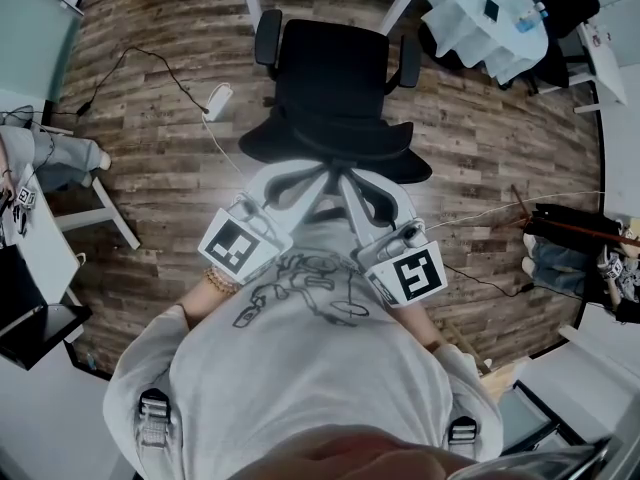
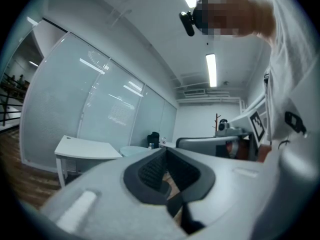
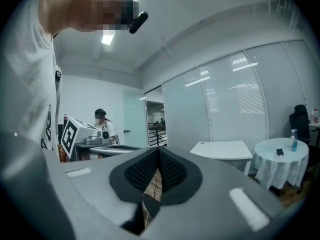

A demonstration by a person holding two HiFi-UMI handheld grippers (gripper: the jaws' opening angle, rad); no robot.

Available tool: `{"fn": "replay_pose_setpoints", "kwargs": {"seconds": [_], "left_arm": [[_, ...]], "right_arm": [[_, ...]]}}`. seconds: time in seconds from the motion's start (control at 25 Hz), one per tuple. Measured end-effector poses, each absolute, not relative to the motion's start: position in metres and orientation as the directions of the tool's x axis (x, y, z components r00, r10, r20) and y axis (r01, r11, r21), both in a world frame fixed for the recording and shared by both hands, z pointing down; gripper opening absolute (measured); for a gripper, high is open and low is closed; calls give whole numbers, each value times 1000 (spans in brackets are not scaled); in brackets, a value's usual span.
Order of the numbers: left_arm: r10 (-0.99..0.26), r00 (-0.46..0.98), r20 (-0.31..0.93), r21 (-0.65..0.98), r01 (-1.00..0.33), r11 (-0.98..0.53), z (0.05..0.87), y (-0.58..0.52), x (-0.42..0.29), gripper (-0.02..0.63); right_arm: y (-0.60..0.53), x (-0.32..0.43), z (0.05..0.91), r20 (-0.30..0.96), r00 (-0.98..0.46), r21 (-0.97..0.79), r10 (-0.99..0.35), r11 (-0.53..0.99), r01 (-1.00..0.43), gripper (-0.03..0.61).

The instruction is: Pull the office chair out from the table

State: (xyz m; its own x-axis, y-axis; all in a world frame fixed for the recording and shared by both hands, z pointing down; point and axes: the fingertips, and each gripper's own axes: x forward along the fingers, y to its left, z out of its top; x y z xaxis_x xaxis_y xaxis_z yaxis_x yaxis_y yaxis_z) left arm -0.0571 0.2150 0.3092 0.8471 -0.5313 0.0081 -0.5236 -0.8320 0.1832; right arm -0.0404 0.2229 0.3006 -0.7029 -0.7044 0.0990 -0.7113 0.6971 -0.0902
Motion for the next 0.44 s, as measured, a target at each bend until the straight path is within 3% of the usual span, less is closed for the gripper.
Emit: {"fn": "replay_pose_setpoints", "kwargs": {"seconds": [0.44], "left_arm": [[-531,847,11,186,-523,-832,309,217,-65,3]], "right_arm": [[222,-45,303,107,-697,-88,-709,691,-717,6]]}}
